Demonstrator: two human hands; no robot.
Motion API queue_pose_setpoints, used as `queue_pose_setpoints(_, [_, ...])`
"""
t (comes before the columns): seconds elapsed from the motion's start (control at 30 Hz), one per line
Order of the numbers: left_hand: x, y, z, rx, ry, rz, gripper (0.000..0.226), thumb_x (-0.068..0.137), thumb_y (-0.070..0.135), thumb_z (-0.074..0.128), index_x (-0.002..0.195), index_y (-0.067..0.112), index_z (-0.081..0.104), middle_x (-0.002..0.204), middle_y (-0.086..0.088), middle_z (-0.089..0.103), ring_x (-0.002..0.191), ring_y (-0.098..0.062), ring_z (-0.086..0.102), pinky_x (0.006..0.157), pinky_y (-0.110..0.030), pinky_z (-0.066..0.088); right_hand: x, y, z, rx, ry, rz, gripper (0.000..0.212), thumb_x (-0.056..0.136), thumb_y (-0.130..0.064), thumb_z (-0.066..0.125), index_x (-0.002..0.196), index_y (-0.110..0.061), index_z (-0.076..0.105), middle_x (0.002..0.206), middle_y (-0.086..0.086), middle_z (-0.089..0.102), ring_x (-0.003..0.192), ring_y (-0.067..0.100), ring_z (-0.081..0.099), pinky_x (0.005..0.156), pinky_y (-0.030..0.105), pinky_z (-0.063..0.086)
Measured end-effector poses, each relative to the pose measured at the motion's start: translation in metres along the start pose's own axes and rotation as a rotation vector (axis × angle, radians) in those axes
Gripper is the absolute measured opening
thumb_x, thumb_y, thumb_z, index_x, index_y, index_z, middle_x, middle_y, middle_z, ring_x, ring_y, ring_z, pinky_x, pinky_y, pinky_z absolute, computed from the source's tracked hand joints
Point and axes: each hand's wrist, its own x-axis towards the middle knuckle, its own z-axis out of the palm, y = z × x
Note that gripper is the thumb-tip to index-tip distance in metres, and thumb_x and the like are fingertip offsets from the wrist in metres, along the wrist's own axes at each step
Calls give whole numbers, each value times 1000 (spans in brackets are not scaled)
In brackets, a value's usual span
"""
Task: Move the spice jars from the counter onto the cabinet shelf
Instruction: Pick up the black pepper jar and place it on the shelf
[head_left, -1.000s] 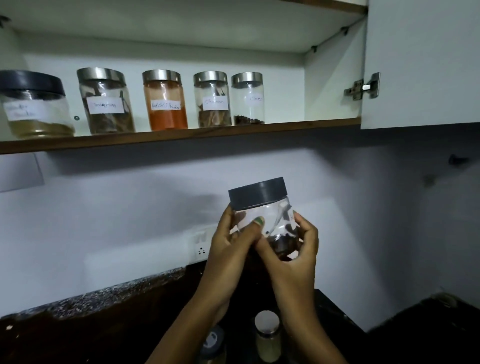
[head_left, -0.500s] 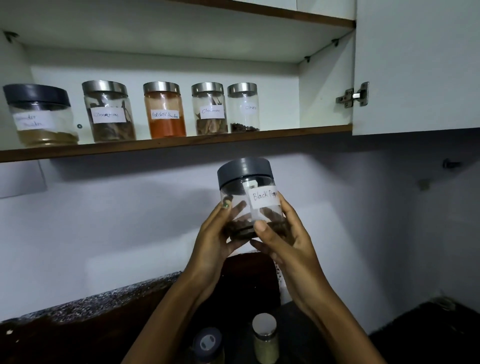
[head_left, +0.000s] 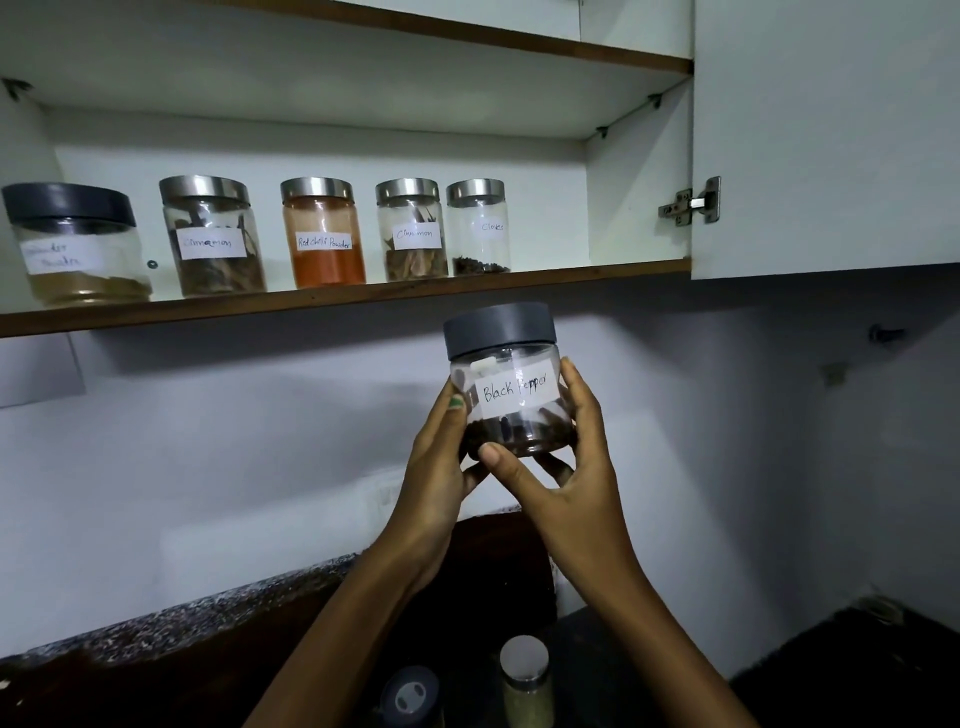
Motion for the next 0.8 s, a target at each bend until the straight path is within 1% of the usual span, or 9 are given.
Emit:
queue_pose_setpoints(0.1, [6, 1, 4, 30, -21, -9, 46, 97, 40, 36, 142, 36, 38, 137, 9, 55, 124, -10, 53, 102, -35, 47, 10, 4, -10, -50, -79, 0, 103, 66, -39, 78, 144, -48, 9, 136, -33, 32, 120, -17, 39, 90, 2, 41])
queue_pose_setpoints(0.17, [14, 1, 8, 54, -50, -14, 46, 95, 42, 37, 141, 40, 37, 135, 14, 55, 119, -1, 54, 94, -25, 49, 22, 9, -20, -80, -114, -11, 110, 65, -33, 82, 144, -47, 6, 133, -38, 32, 121, -17, 39, 88, 0, 40])
queue_pose_setpoints(0.3, [37, 5, 27, 175, -161, 33, 29, 97, 39, 35, 124, 49, 42, 103, 41, 61, 96, 23, 56, 73, -2, 46, 52, 15, -36, -192, -68, -107, 113, 65, -31, 83, 146, -41, 5, 147, -18, 33, 133, 0, 37, 105, 24, 42])
queue_pose_setpoints(0.37, [52, 6, 40, 252, -196, 79, 37, 98, 39, 37, 134, 44, 36, 121, 34, 57, 108, 19, 52, 84, -1, 42, 69, 21, -44, -194, -9, -140, 113, 66, -28, 82, 147, -38, 4, 151, -11, 29, 137, 6, 33, 109, 37, 40])
queue_pose_setpoints(0.43, [68, 5, 54, 370, -211, 139, 51, 98, 41, 39, 146, 38, 23, 145, 20, 39, 124, 11, 40, 100, -6, 33, 90, 28, -50, -153, 40, -149, 115, 66, -25, 83, 148, -37, 3, 152, -7, 29, 137, 12, 34, 109, 43, 40])
queue_pose_setpoints(0.53, [93, 5, 70, 571, -195, 230, 69, 97, 40, 43, 151, 34, 0, 147, 21, 22, 121, 19, 26, 87, 9, 20, 124, 38, -55, -61, 55, -164, 114, 68, -13, 81, 148, -34, 2, 145, -7, 37, 131, 10, 43, 106, 37, 43])
queue_pose_setpoints(0.63, [127, 4, 80, 711, -122, 342, 75, 97, 41, 42, 150, 30, -9, 158, 11, 11, 139, -4, 23, 106, -14, 21, 163, 44, -58, -64, 25, -181, 112, 70, -26, 78, 148, -32, -3, 146, -8, 32, 132, 8, 38, 107, 31, 37])
queue_pose_setpoints(0.67, [137, 5, 82, 770, -94, 369, 77, 97, 44, 40, 150, 29, -13, 160, 9, 2, 142, -10, 18, 106, -19, 18, 177, 46, -59, -69, 5, -181, 112, 69, -32, 76, 148, -31, -4, 146, -7, 32, 132, 9, 38, 107, 32, 36])
queue_pose_setpoints(0.8, [172, 2, 82, 987, -60, 486, 81, 96, 51, 35, 148, 22, -20, 159, 5, -17, 142, -2, -12, 117, -29, -1, 231, 56, -58, -110, -13, -233, 110, 75, -18, 76, 148, -22, -5, 151, 3, 25, 136, 16, 33, 112, 43, 34])
